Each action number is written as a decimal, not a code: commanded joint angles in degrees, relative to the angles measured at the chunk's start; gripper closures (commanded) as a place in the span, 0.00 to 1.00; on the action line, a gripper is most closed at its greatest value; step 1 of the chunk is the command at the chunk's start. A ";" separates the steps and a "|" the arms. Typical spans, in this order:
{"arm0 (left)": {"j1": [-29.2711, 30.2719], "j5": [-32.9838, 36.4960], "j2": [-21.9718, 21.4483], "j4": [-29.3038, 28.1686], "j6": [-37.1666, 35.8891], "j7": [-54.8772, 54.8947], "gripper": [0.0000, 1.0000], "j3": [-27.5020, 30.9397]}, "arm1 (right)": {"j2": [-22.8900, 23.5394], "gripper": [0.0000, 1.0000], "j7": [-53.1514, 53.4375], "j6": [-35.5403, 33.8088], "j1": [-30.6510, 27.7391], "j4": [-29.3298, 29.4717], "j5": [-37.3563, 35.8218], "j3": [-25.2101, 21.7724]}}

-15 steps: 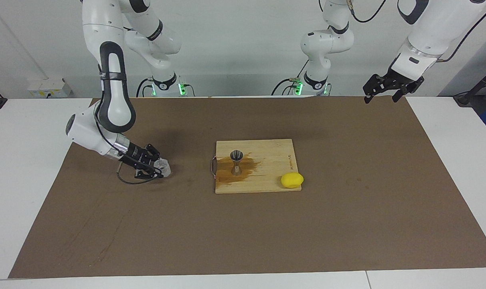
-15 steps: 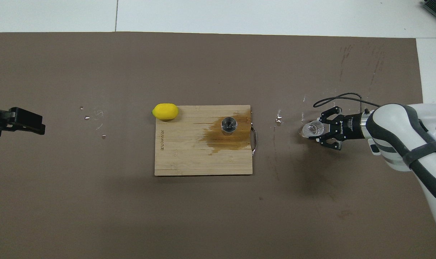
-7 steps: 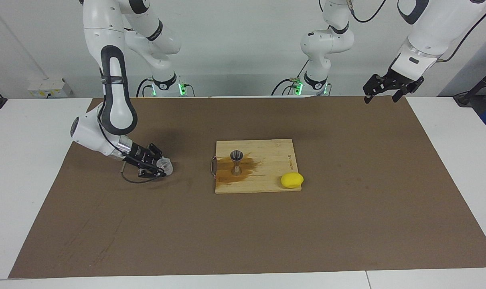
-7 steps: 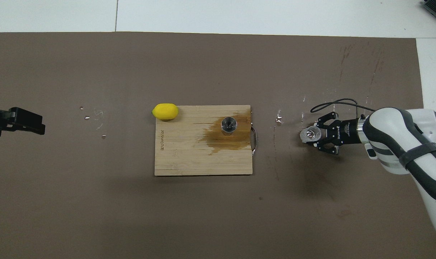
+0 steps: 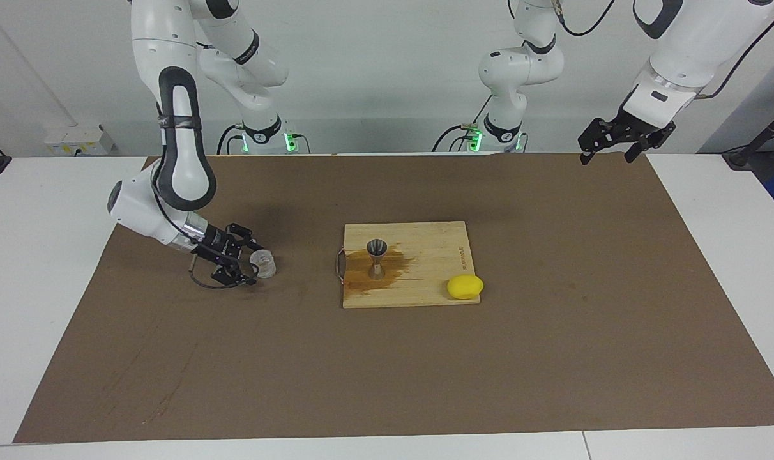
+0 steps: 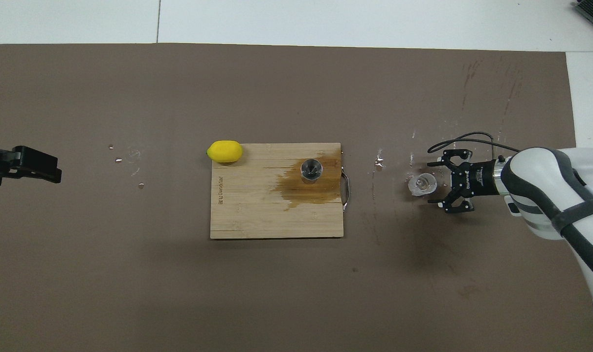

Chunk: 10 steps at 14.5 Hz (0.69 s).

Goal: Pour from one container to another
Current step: 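Open the right gripper to release the glass cup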

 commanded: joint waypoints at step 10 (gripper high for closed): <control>-0.34 -0.46 -1.09 -1.23 0.58 -0.52 0.00 0.34 | -10.99 0.00 -8.55 -4.40 -3.10 -0.83 -21.45 0.91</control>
